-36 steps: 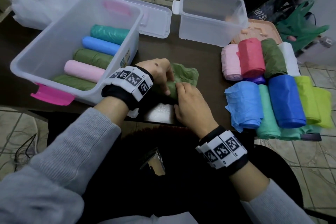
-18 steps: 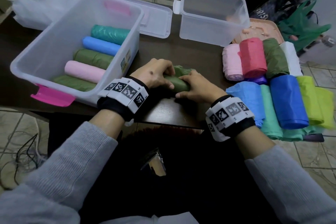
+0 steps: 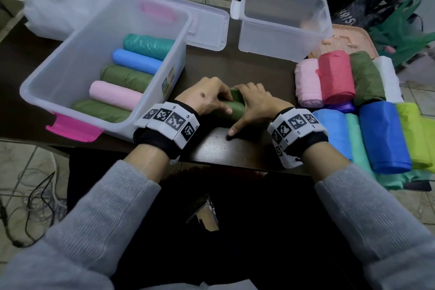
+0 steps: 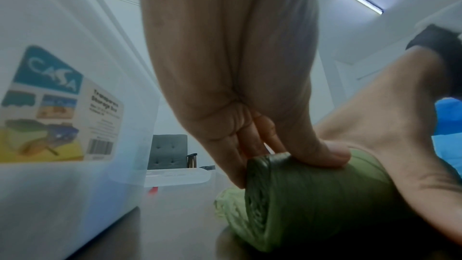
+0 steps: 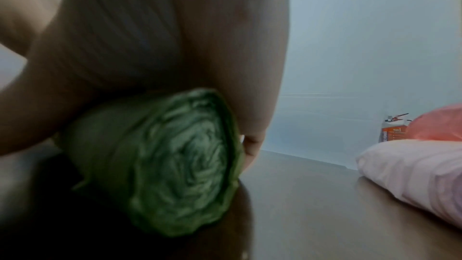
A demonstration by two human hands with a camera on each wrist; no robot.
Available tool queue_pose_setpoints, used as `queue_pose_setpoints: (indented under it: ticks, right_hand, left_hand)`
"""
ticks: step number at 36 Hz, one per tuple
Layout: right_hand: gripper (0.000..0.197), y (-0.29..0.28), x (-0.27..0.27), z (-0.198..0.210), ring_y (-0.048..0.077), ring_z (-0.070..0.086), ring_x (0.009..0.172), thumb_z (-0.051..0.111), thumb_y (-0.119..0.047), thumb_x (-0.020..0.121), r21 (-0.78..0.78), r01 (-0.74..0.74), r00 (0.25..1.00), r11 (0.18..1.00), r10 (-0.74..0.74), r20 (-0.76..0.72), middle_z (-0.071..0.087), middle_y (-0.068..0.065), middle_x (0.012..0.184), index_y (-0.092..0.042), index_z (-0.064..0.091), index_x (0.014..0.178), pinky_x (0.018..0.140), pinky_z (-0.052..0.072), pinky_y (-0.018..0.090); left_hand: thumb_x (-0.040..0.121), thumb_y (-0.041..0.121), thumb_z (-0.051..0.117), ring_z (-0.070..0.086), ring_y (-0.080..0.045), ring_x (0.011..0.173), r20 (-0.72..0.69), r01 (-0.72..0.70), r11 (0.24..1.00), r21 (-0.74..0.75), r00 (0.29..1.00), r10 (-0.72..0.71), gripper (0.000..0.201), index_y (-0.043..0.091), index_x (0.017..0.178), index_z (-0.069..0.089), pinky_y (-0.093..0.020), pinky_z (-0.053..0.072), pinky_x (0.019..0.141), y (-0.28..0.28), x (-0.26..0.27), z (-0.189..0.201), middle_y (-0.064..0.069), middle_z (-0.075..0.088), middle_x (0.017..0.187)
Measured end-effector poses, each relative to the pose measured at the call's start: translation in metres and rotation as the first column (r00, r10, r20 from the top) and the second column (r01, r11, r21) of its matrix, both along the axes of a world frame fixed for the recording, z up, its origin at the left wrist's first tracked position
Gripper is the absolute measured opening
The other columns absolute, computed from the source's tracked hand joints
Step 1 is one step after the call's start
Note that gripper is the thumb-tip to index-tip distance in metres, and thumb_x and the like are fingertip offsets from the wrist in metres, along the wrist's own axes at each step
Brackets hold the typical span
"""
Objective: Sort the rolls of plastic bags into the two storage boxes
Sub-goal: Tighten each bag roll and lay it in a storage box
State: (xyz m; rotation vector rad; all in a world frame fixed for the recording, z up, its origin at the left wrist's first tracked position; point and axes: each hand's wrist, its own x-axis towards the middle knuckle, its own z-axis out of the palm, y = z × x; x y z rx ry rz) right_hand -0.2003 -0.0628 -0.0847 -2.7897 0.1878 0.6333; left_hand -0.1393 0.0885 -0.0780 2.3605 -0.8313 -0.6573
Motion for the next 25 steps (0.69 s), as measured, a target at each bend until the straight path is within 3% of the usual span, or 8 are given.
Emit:
queue_pose_setpoints:
  ticks: [4,9,12,14,16,19,22,25]
  right_hand:
    - [0.091,0.005,-0.004,-0.004,0.02,0.033,0.113,0.08,-0.062,0.053,0.009,-0.034,0.997,0.999,0.033,0.076,0.035,0.0,0.112,-0.016,0.044,0.122,0.097,0.033,0.033]
    - [0.076,0.009,-0.014,-0.009,0.024,0.04,0.111,0.076,-0.055,0.066,0.042,-0.038,0.983,0.998,0.03,0.179,0.045,0.008,0.119,-0.009,0.044,0.117,0.094,0.039,0.038]
    - [0.067,0.012,-0.02,-0.008,0.026,0.049,0.114,0.065,-0.055,0.079,0.03,-0.036,0.973,0.999,0.028,0.227,0.053,0.008,0.122,-0.011,0.044,0.125,0.094,0.041,0.041]
    - [0.064,0.015,-0.027,-0.008,0.025,0.046,0.12,0.057,-0.052,0.086,-0.032,-0.059,0.964,0.998,0.065,0.259,0.05,0.007,0.13,-0.014,0.04,0.135,0.096,0.038,0.04]
    - [0.062,0.019,-0.035,-0.009,0.026,0.043,0.123,0.053,-0.046,0.091,-0.083,-0.071,0.95,0.994,0.093,0.297,0.046,0.008,0.135,-0.015,0.035,0.141,0.096,0.036,0.039]
    - [0.06,0.024,-0.043,-0.013,0.027,0.043,0.121,0.051,-0.043,0.093,-0.151,-0.068,0.934,0.986,0.116,0.339,0.044,0.008,0.136,-0.014,0.033,0.142,0.094,0.037,0.039]
    - [0.055,0.028,-0.046,-0.015,0.028,0.043,0.12,0.048,-0.041,0.094,-0.15,-0.026,0.936,0.988,0.077,0.344,0.044,0.009,0.135,-0.013,0.034,0.14,0.093,0.036,0.039]
    - [0.051,0.03,-0.043,-0.014,0.029,0.043,0.121,0.048,-0.038,0.095,-0.04,0.042,0.955,0.998,-0.029,0.296,0.045,0.011,0.132,-0.011,0.037,0.137,0.097,0.036,0.04]
  left_hand:
    - [0.076,0.028,0.076,0.058,-0.019,0.105,-0.001,-0.001,1.0,-0.002,1.0,0.001,0.036,0.022,0.111,0.069,-0.025,0.043,0.093,0.0,0.001,-0.003,-0.006,0.065,0.112]
    - [0.073,0.024,0.079,0.049,-0.012,0.103,0.046,0.012,0.999,-0.042,0.999,-0.01,0.038,0.016,0.109,0.07,-0.023,0.038,0.093,-0.001,0.003,-0.007,-0.003,0.051,0.114]
    - [0.074,0.022,0.078,0.043,-0.017,0.123,0.044,0.001,0.995,-0.102,0.999,0.004,0.05,0.014,0.121,0.062,-0.027,0.033,0.106,0.0,0.0,-0.01,-0.005,0.038,0.136]
    - [0.076,0.02,0.076,0.039,-0.02,0.131,0.025,-0.011,0.992,-0.127,1.0,0.014,0.063,0.014,0.133,0.05,-0.033,0.032,0.11,0.001,-0.002,-0.011,-0.006,0.034,0.146]
    - [0.079,0.02,0.074,0.045,-0.019,0.128,0.023,-0.016,0.993,-0.115,1.0,0.019,0.061,0.015,0.134,0.049,-0.032,0.034,0.108,0.001,-0.003,-0.01,-0.007,0.046,0.14]
    - [0.081,0.021,0.072,0.056,-0.017,0.116,0.028,-0.018,0.997,-0.069,0.999,0.02,0.044,0.018,0.123,0.061,-0.031,0.041,0.102,0.001,-0.005,-0.009,-0.006,0.064,0.121]
    - [0.081,0.02,0.071,0.052,-0.018,0.122,0.033,-0.038,0.997,-0.069,0.999,0.04,0.05,0.016,0.129,0.056,-0.028,0.037,0.105,0.001,-0.01,-0.008,-0.007,0.059,0.128]
    - [0.084,0.017,0.069,0.044,-0.018,0.13,0.113,-0.063,0.99,-0.126,0.991,0.077,0.057,0.013,0.137,0.047,-0.018,0.027,0.104,-0.001,-0.016,-0.001,-0.007,0.051,0.138]
